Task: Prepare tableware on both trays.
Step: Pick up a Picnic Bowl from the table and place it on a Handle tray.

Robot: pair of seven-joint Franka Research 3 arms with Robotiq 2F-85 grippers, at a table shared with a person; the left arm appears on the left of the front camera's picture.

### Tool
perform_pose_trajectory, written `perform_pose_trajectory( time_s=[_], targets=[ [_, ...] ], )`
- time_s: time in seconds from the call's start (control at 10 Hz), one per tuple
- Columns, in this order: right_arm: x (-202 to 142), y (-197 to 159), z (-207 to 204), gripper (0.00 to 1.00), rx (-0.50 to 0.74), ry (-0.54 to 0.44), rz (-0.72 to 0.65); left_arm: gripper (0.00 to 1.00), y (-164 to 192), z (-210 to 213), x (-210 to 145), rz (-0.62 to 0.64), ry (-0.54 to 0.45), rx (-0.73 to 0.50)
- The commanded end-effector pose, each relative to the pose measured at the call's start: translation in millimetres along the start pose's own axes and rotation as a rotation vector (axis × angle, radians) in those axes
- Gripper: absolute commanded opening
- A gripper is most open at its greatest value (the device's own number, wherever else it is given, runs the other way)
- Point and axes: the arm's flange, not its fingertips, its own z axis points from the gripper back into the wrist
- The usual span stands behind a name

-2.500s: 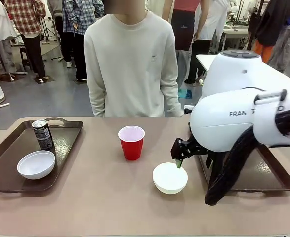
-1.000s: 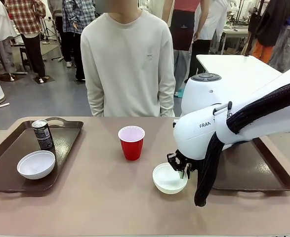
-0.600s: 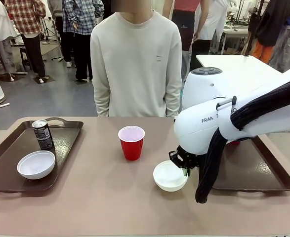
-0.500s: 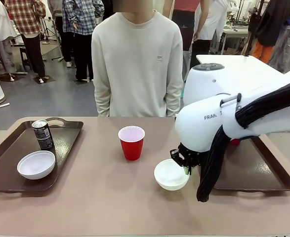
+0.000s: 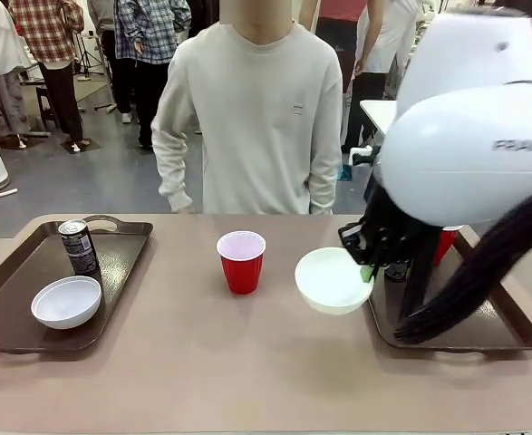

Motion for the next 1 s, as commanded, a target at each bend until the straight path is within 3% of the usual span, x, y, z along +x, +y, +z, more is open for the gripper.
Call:
perform_pose_trajectory(
  time_s=[0.0,0.4,0.5,0.6,0.9],
  targets=[
    [2,-40,-12,0.00,-0.053,0.065,0.073,1.00,0,1,0,-0.016,-0.012,-0.019],
    [18,-125,-21,0.00,-0.053,0.051,0.141,1.00,0,1,0,-0.016,-0.012,-0.019],
    [23,-128,-23,0.00,-0.095,0.034,0.083,1.00,0,1,0,-0.016,-0.012,-0.019],
    [17,-115,-13,0.00,-0.059,0.076,0.121,1.00,0,1,0,-0.016,-0.012,-0.019],
    [21,-126,-14,0.04,-0.069,0.065,0.110,1.00,0,1,0,-0.016,-0.012,-0.019]
  ],
)
